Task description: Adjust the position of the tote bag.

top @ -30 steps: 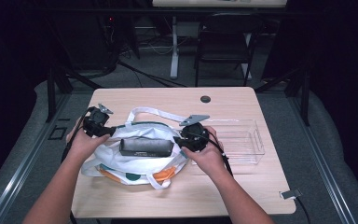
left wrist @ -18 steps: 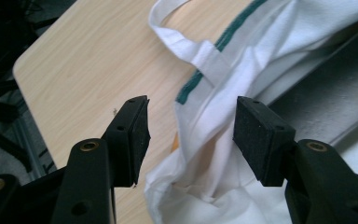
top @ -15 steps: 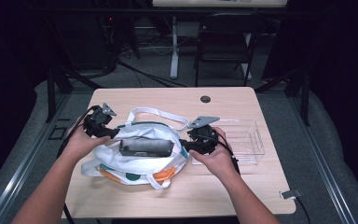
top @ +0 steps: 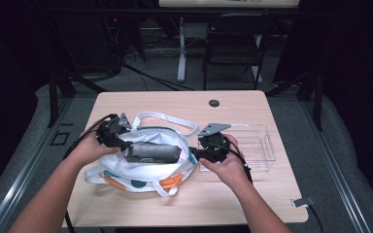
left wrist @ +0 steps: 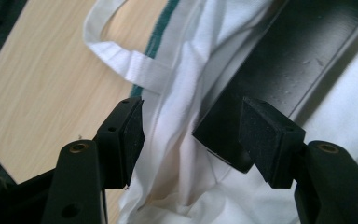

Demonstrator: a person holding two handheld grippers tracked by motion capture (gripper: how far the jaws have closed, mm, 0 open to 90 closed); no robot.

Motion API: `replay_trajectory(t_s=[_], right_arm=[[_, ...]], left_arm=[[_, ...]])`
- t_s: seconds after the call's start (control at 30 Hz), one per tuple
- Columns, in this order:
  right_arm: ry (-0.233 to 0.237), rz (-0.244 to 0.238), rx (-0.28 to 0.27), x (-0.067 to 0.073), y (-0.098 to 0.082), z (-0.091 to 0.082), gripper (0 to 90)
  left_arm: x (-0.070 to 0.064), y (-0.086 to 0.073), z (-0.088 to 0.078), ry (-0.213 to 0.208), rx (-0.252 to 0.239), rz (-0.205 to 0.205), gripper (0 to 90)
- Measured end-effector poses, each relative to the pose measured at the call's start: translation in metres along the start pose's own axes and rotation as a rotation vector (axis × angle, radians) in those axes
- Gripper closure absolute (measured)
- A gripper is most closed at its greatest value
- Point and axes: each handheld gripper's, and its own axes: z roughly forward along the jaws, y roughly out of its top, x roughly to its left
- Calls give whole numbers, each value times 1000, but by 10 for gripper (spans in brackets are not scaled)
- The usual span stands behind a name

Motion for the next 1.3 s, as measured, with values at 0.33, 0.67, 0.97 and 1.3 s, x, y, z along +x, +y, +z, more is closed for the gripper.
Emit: replay_trajectory(t_s=[0.33, 0.67, 0.97, 1.3], right_arm=[[-29, 13, 9, -3, -3, 2, 510], [-40, 20, 15, -4, -6, 1, 507], [-47, 26, 18, -5, -9, 0, 498], [-56, 27, 15, -5, -12, -1, 489]], left_arm=[[-7, 3, 10, -99, 25, 52, 393], [-14, 10, 21, -105, 34, 123, 355], [-29, 22, 32, -143, 50, 171, 344], [-35, 28, 45, -149, 80, 214, 336]])
